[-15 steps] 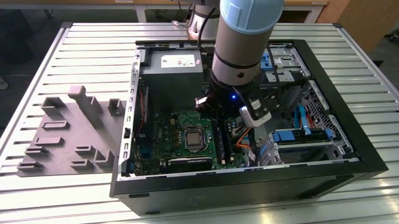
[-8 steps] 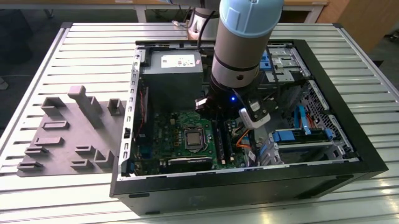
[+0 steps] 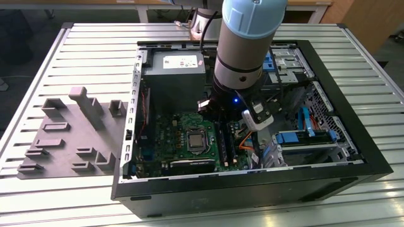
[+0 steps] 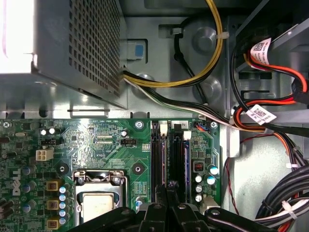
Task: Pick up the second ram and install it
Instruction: 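Insert the second ram into the second slot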
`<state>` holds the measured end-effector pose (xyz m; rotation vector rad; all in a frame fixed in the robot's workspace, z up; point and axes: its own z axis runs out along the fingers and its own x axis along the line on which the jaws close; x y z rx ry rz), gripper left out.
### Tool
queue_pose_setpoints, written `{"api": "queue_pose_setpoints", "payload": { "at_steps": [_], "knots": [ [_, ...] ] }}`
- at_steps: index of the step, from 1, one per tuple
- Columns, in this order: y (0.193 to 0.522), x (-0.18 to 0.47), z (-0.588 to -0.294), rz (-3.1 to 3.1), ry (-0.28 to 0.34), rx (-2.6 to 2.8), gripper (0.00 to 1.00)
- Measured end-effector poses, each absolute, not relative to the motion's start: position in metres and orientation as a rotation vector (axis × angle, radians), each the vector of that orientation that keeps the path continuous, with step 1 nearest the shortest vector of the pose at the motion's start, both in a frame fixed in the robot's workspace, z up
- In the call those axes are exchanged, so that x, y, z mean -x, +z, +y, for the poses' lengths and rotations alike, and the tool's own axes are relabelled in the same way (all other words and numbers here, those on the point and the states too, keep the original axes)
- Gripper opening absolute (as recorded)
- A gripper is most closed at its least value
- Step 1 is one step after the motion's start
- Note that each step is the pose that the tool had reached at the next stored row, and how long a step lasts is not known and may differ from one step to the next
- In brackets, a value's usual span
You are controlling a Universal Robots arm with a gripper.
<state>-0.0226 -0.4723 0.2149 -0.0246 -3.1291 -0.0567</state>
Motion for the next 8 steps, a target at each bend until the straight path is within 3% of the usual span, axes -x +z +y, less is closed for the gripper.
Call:
{"api": "queue_pose_setpoints", "payload": {
  "at_steps": [8],
  "knots": [
    [0.2144,0.0226,-0.4723,-3.129,-0.057,0.025,0.19]
  ]
}}
